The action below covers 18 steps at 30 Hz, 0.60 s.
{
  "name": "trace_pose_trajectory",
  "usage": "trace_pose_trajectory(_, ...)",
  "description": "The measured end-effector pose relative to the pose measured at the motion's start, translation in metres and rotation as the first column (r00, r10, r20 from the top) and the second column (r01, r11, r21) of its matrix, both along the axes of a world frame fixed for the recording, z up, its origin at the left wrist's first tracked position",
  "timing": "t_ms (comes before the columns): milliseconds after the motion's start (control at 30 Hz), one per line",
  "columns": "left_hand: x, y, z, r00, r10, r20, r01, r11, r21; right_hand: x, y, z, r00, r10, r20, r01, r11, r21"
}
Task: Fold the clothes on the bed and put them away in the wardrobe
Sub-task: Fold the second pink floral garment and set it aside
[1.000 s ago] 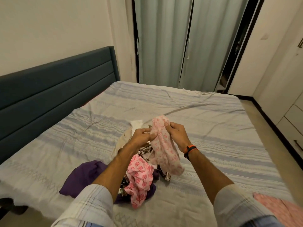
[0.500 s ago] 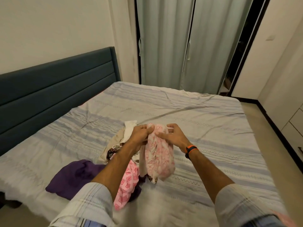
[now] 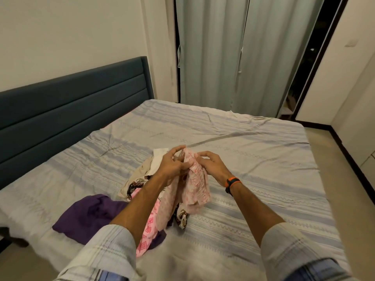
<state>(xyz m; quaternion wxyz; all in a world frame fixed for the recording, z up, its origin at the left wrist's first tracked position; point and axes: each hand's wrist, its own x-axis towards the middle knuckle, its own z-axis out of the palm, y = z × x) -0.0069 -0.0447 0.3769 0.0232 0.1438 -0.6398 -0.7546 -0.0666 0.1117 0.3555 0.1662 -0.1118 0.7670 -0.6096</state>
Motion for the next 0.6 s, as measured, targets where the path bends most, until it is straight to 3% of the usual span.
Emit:
trace_pose_trajectory(100,-0.016,-0.004,0.006,0.990,0.142,0.002,-0.141,0.982,-0.124,-0.001,-0.004,0.008,0.996,0.078,-0.045,-0.075,0.996,0.048)
trace_pose_trajectory(267,-0.035,-0.019,0.014,0.978,0.206,0.030,-0.200,0.970,-0.139,-0.006,-0.013,0.022,0.959,0.032,-0.282,0.037,0.971,0.236)
trace_pose_trajectory(467,-0.042,-0.032,0.014,0.987,0.158,-0.014,-0.158,0.975,-0.159,-0.008,-0.036,0.020,0.918,-0.087,-0.387,0.169,0.969,0.183)
trace_pose_trajectory(600,-0.038,-0.040,0.014,1.000,0.010,0.014,-0.007,0.978,-0.207,-0.012,-0.040,0.023,0.888,-0.164,-0.430,0.249,0.957,0.148)
